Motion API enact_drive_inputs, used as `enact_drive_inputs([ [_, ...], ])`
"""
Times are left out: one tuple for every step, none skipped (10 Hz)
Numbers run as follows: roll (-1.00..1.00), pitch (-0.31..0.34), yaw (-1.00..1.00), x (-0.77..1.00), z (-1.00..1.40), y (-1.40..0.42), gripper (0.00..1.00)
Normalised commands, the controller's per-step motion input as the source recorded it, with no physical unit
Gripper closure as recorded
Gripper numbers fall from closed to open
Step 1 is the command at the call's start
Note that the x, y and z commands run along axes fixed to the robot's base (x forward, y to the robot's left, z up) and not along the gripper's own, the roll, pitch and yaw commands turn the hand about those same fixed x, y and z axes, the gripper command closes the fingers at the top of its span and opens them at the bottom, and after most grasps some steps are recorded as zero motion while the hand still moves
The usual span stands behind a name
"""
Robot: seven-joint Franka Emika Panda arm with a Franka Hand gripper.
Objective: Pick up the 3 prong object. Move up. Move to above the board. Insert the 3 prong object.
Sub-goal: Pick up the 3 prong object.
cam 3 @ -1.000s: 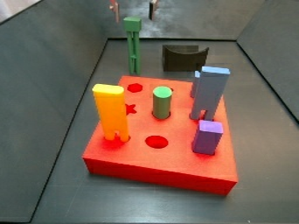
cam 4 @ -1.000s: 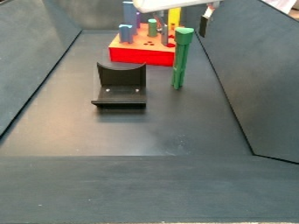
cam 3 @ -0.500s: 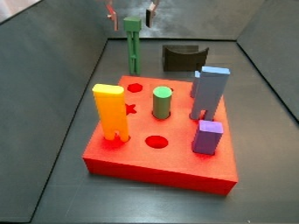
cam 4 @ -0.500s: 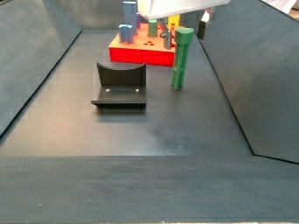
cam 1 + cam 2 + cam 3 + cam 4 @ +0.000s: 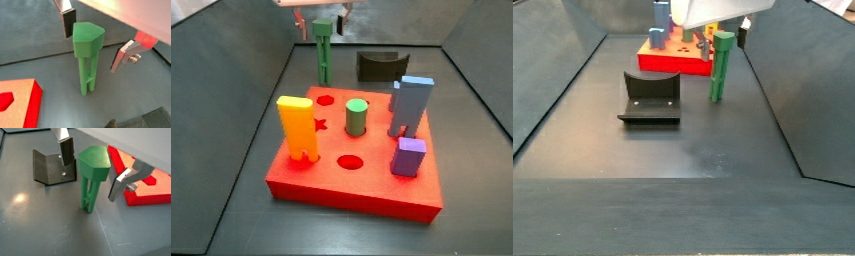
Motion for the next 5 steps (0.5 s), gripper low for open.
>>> enact_drive_inputs([
  [0.0, 0.0, 0.0, 0.0, 0.0, 0.0, 0.0],
  [0.0, 0.0, 0.0, 0.0, 0.0, 0.0, 1.0],
  [0.0, 0.0, 0.0, 0.0, 0.0, 0.0, 1.0],
  [0.0, 0.0, 0.0, 0.0, 0.0, 0.0, 1.0],
  [0.0, 0.0, 0.0, 0.0, 0.0, 0.0, 1.0],
])
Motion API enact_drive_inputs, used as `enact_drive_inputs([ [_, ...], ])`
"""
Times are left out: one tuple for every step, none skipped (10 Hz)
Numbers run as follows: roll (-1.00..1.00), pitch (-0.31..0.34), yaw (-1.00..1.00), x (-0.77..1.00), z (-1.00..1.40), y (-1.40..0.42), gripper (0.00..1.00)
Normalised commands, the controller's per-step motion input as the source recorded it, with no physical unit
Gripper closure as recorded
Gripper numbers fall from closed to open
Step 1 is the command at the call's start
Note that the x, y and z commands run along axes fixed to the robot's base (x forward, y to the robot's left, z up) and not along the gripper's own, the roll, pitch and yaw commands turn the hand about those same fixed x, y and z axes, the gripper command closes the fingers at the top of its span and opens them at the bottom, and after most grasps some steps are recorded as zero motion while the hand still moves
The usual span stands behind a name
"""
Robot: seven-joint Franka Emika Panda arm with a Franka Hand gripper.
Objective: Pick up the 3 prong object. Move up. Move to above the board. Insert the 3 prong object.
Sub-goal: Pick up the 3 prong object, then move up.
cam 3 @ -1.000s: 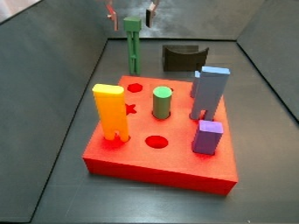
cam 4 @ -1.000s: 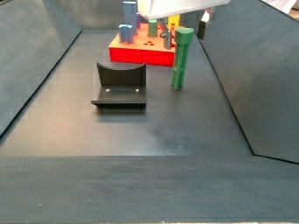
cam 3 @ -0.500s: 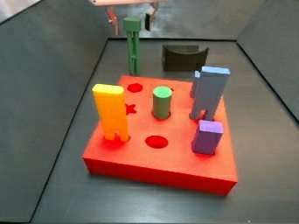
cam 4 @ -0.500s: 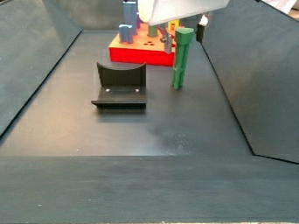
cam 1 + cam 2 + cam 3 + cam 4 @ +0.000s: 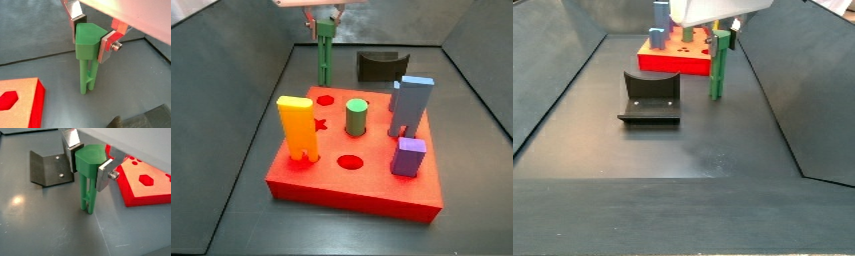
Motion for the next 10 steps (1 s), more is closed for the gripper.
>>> enact_drive_inputs([
  [0.0, 0.0, 0.0, 0.0, 0.0, 0.0, 1.0],
  [0.0, 0.0, 0.0, 0.0, 0.0, 0.0, 1.0],
  [0.0, 0.0, 0.0, 0.0, 0.0, 0.0, 1.0],
  [0.0, 0.0, 0.0, 0.0, 0.0, 0.0, 1.0],
  [0.0, 0.0, 0.0, 0.0, 0.0, 0.0, 1.0],
  [0.0, 0.0, 0.0, 0.0, 0.0, 0.0, 1.0],
  [0.0, 0.0, 0.0, 0.0, 0.0, 0.0, 1.0],
  [0.0, 0.0, 0.0, 0.0, 0.83, 0.0, 1.0],
  [0.0, 0.03, 0.04, -0.02, 0.77, 0.08, 1.0],
  [0.0, 0.044, 0.03, -0.03, 0.65, 0.06, 1.0],
])
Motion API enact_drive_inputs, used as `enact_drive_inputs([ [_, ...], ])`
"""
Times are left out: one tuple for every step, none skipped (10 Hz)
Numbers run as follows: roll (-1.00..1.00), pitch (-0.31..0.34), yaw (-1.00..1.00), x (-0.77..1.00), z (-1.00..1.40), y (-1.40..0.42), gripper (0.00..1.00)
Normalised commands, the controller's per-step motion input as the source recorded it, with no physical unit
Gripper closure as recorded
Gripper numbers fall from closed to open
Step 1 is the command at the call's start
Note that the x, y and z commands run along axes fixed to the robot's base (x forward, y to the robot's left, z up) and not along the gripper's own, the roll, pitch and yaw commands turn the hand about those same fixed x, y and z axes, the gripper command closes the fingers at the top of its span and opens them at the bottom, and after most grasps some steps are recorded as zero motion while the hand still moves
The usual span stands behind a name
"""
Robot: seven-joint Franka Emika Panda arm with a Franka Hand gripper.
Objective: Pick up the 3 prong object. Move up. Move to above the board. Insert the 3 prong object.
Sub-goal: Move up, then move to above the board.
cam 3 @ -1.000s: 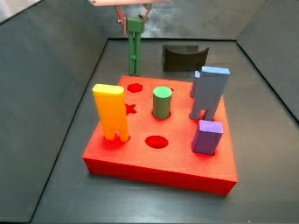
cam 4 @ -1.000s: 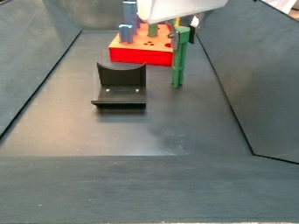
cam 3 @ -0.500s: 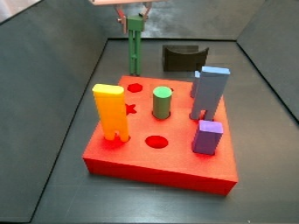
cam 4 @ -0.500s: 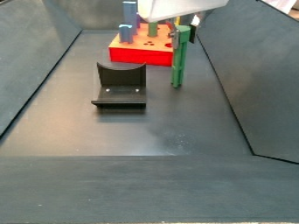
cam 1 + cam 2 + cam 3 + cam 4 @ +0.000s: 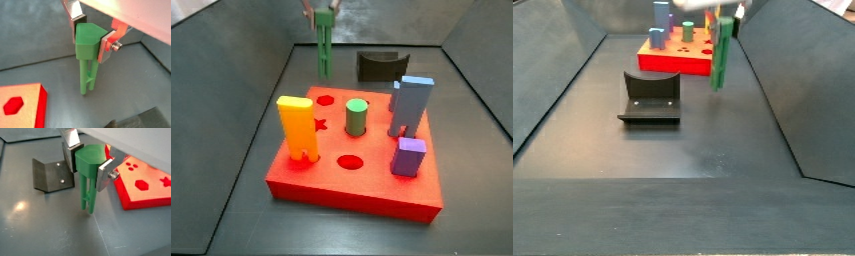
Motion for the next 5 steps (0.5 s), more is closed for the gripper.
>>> enact_drive_inputs([
  [0.01, 0.05, 0.01, -0.01, 0.49, 0.04, 1.0],
  [0.01, 0.064, 0.01, 0.01, 0.26, 0.03, 1.0],
  [0.2, 0.115, 0.02, 0.91, 1.0, 0.3, 1.0],
  [0.2, 0.134, 0.01, 0.97, 0.97, 0.3, 1.0],
  [0.16, 0.171, 0.01, 0.8, 0.75, 0.17, 1.0],
])
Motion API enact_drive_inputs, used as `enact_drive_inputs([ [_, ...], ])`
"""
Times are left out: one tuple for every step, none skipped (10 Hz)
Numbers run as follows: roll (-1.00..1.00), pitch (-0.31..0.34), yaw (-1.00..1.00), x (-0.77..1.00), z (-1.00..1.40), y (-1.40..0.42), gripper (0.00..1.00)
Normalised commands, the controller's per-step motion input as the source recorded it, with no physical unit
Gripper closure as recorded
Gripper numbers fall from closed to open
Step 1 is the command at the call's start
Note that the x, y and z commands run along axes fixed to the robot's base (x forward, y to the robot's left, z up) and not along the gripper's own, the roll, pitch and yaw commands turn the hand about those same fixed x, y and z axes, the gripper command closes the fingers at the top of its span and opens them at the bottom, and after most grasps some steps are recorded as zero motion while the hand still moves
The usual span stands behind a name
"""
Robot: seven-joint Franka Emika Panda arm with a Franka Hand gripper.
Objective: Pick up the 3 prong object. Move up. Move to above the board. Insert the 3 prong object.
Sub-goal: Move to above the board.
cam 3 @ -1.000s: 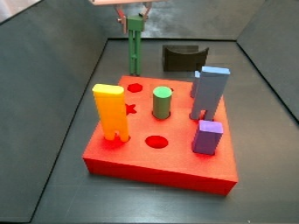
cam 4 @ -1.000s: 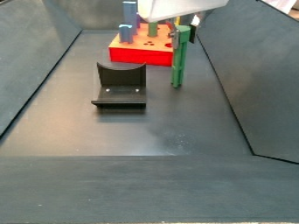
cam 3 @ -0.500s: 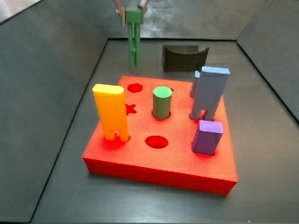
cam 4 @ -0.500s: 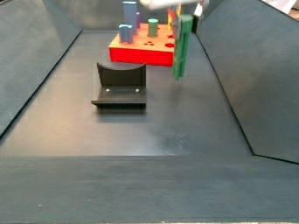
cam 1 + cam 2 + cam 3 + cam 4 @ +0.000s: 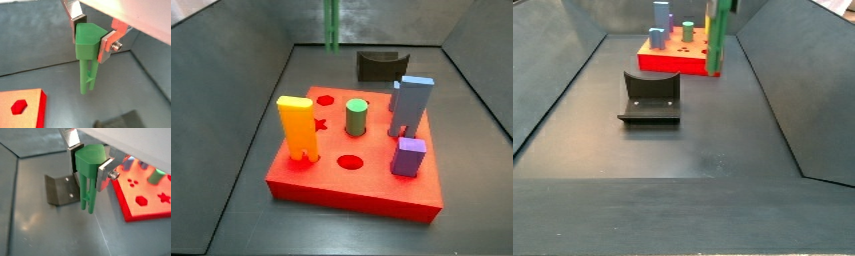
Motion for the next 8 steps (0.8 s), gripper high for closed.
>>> enact_drive_inputs([
  [0.13, 0.159, 0.01, 0.66, 0.54, 0.1, 1.0],
  [0.1, 0.147, 0.01, 0.49, 0.25, 0.06, 1.0],
  [0.09, 0.14, 0.01, 0.41, 0.11, 0.04, 1.0],
  [0.08, 0.133, 0.02, 0.29, 0.04, 0.03, 1.0],
  [0.08, 0.138, 0.02, 0.19, 0.05, 0.02, 1.0],
  [-0.02, 0.044, -1.0, -0.1, 0.33, -1.0, 1.0],
  [-0.02, 0.035, -1.0, -0.11, 0.33, -1.0, 1.0],
  [-0.03, 0.031, -1.0, -0.12, 0.34, -1.0, 1.0],
])
